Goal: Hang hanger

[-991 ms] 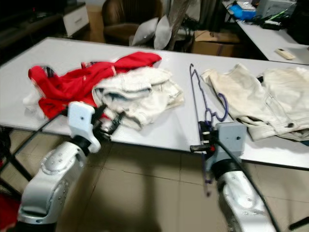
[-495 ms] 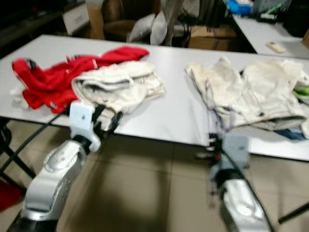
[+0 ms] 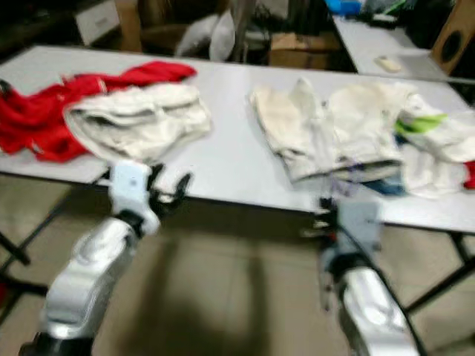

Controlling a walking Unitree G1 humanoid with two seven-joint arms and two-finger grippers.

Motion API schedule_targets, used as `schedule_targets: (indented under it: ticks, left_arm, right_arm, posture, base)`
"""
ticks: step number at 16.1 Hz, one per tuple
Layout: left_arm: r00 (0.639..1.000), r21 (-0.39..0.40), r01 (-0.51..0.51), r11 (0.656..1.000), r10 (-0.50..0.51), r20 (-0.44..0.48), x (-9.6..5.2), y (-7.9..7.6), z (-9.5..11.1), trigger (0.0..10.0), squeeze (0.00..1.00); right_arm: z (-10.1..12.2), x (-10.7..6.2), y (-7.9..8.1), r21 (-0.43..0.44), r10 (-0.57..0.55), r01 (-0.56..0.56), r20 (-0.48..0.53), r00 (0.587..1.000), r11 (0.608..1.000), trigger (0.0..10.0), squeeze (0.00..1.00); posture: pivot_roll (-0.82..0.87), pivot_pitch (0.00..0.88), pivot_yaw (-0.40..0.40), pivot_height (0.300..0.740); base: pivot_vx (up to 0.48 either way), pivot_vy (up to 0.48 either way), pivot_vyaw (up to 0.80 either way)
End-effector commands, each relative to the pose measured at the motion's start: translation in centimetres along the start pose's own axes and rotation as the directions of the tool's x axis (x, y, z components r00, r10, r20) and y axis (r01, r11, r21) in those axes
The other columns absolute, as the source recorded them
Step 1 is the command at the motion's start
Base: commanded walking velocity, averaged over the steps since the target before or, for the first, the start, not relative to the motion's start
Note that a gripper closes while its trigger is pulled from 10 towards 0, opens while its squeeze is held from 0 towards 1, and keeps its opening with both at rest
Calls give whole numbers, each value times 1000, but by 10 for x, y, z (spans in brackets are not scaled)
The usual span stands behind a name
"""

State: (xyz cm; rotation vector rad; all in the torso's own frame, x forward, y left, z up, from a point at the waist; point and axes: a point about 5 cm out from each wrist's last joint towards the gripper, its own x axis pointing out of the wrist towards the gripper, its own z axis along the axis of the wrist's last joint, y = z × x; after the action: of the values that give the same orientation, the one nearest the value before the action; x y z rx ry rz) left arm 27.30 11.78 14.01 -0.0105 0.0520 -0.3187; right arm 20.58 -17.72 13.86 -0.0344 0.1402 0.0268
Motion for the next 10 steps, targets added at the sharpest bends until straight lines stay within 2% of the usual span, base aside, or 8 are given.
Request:
schedule_targets:
  ticks: [1,2,3,4,6,10]
  left_arm:
    - [1000,-10,7,1000,-7,23,1,-3,5,10000,0]
    - [1000,-3,4,1000,-4,18,0,-3,5,10000,0]
    - [1000,-26,-1,1000,2,26,-1,-2,7,10000,0]
    - [1000,-18,9,1000,-8,20,-2,-3,7,10000,0]
    - [1000,-2,15,1000,-15,11,-3,-5,4,10000,0]
    - [1000,16,19,1000,-20,17,-2,-6,5,10000,0]
  right_arm:
    - [5,1,-4,-9,-13,14,34,999,1000,10000,0]
    - [0,2,-4,8,-23,23,-8,1000,1000,10000,0]
    - [-1,3,-9,-20,-67,66,-19,998,998,10000,0]
    - [-1,3,-11,4,-69,69,-19,997,998,10000,0]
    - [2,3,-15,-14,-115,115,13,993,993,10000,0]
    - [1,4,-17,-24,-129,129,-7,992,991,10000,0]
  posture:
    - [-4,21,7,740]
    - [-1,24,7,740]
    - [2,27,9,740]
    - [2,30,11,740]
    - [1,35,13,740]
    - [1,43,14,740]
  base:
    - [0,0,0]
    - [0,0,0]
    - [0,0,-800]
    - [0,0,-800]
    - [0,0,-800]
    - [0,0,-794]
